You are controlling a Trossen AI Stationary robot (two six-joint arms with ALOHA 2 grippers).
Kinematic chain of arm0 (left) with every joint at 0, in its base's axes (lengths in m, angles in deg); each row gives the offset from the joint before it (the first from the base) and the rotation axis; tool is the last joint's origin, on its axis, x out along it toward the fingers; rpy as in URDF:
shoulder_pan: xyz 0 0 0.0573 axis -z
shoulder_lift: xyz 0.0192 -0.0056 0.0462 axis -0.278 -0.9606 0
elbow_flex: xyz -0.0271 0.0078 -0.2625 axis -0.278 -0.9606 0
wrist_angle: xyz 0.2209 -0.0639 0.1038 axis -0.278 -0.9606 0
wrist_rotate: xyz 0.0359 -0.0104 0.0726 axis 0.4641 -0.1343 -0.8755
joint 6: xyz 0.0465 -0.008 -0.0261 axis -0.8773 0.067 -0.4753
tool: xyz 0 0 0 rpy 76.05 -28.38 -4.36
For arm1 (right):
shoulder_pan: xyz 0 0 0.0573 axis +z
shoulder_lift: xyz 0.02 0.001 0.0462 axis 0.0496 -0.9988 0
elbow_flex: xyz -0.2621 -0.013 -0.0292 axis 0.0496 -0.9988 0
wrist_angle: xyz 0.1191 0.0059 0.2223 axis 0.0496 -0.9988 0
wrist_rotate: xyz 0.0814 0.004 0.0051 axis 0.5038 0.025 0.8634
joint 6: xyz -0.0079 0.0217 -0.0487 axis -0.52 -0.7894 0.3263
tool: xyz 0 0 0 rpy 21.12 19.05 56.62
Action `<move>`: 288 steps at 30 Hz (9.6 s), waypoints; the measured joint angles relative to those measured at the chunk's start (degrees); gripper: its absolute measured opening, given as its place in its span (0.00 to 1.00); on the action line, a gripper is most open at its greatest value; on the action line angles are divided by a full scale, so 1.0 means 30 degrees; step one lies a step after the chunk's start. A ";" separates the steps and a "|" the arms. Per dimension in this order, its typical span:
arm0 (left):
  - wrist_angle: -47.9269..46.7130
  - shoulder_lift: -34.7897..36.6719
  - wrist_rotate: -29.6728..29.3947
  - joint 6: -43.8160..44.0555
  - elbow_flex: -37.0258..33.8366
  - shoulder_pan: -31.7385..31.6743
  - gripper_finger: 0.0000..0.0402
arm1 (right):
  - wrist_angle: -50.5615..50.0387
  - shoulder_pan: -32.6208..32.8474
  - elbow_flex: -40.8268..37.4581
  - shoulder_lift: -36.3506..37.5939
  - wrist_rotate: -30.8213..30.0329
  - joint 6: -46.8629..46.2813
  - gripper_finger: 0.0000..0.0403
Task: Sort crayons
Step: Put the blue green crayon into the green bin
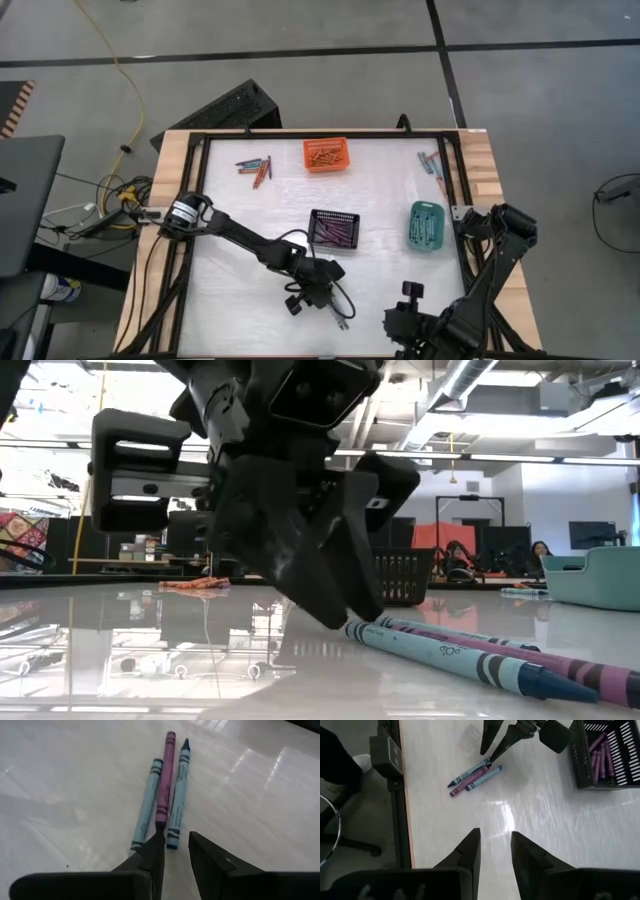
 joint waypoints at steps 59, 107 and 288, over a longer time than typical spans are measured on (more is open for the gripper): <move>-0.8322 0.5847 -0.5836 0.0514 -0.0040 -0.0341 0.00 | -0.3583 -0.0190 0.0007 0.0022 -0.1447 -0.1454 0.26; -0.3649 0.4685 -0.7700 0.6364 -0.4500 -0.0809 0.30 | 1.7936 -0.7905 -1.1576 -0.0029 0.2253 0.6986 0.55; -1.2779 0.3111 -0.9234 0.9411 0.2433 0.1051 0.42 | 0.3555 -0.6827 -1.2480 0.9694 0.1406 -0.0912 0.00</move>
